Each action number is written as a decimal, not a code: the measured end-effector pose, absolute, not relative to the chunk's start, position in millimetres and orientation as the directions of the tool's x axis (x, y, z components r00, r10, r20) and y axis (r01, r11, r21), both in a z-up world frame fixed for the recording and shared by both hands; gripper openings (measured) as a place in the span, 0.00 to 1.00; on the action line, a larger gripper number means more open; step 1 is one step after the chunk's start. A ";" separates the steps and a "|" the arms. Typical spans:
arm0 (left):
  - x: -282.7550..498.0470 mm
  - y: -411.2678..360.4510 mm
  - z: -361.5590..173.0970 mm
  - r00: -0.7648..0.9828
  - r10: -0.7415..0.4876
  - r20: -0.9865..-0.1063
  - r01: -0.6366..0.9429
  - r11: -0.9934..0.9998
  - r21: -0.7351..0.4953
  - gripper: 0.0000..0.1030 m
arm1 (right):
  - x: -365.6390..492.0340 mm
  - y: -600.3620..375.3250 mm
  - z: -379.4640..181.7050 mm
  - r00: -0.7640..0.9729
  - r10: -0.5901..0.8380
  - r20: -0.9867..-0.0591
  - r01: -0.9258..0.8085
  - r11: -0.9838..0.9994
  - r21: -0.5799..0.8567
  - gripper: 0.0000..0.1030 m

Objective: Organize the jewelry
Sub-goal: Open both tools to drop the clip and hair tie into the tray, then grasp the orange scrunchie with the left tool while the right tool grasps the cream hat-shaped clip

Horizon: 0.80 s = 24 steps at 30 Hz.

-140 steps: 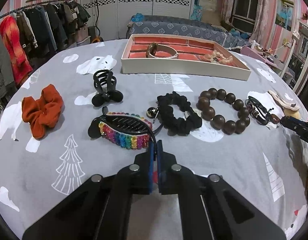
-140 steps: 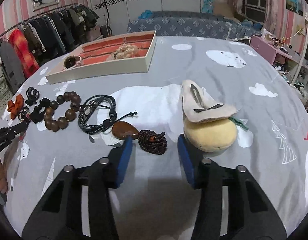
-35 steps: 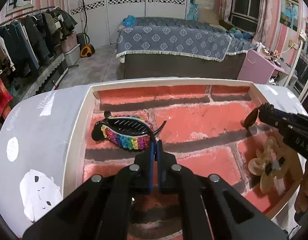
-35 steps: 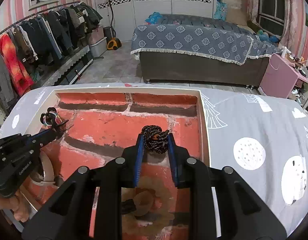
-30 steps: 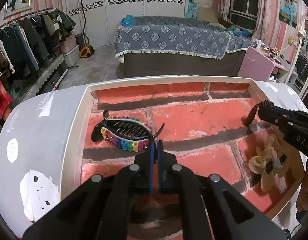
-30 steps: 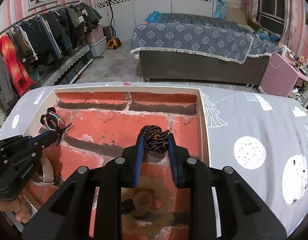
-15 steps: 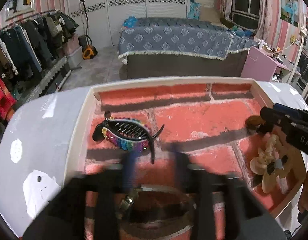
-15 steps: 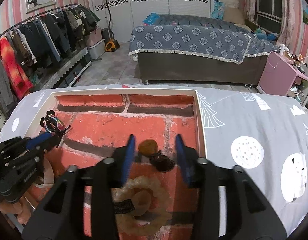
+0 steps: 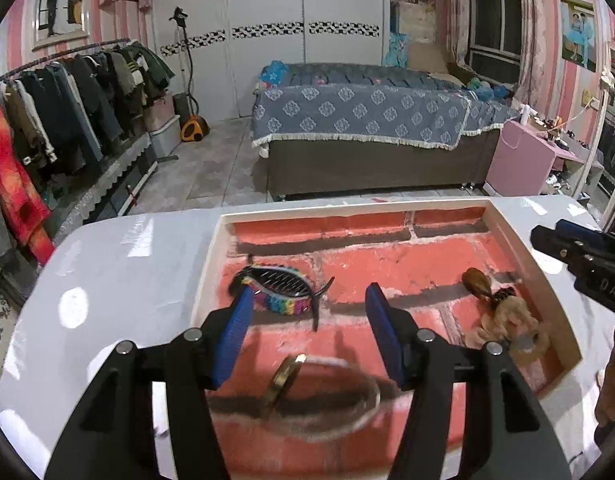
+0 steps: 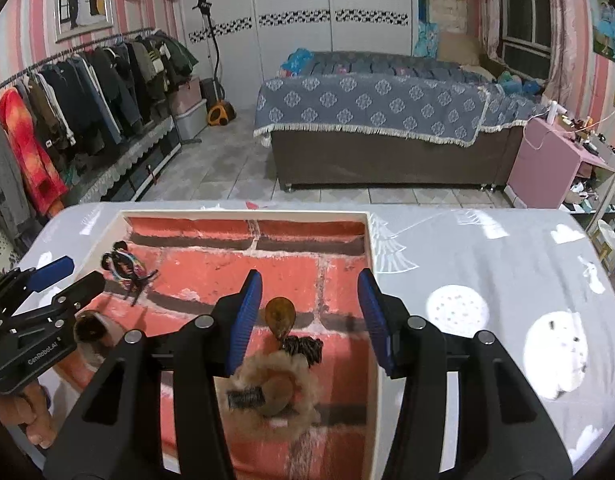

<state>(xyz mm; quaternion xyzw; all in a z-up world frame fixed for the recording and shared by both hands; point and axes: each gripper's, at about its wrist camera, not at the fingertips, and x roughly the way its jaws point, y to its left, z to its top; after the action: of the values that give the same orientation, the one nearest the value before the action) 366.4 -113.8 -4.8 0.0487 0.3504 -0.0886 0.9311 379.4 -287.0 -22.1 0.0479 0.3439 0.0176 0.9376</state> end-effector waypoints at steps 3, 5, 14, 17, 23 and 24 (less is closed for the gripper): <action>342.9 -104.7 12.6 0.759 -0.120 -0.640 0.206 0.977 0.061 0.56 | 355.8 -291.5 -8.1 0.778 0.059 -0.625 -0.007 0.996 0.086 0.53; 329.5 -95.1 23.2 0.773 -0.110 -0.625 0.199 0.977 0.075 0.56 | 339.4 -296.8 0.8 0.790 0.054 -0.611 -0.005 0.997 0.081 0.54; 242.6 -23.0 57.4 0.831 -0.038 -0.555 0.115 0.988 0.106 0.58 | 229.5 -329.2 31.9 0.835 -0.012 -0.550 0.019 1.000 0.008 0.57; 211.9 1.6 52.7 0.834 -0.017 -0.552 0.084 0.992 0.096 0.58 | 187.4 -342.7 30.3 0.851 -0.015 -0.525 0.027 1.000 0.015 0.60; 161.6 36.7 22.5 0.824 0.006 -0.567 0.060 0.994 0.096 0.60 | 126.4 -358.7 8.1 0.848 -0.033 -0.529 0.044 0.999 0.008 0.67; 157.1 42.6 16.0 0.817 0.011 -0.576 0.053 0.994 0.095 0.60 | 118.8 -362.0 3.4 0.844 -0.038 -0.535 0.050 0.999 0.008 0.67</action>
<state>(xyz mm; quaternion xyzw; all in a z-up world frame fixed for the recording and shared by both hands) 157.1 42.6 16.0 0.0534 0.3023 -0.0111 0.9517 118.8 -362.0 3.4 0.0107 0.2784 -0.0227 0.9601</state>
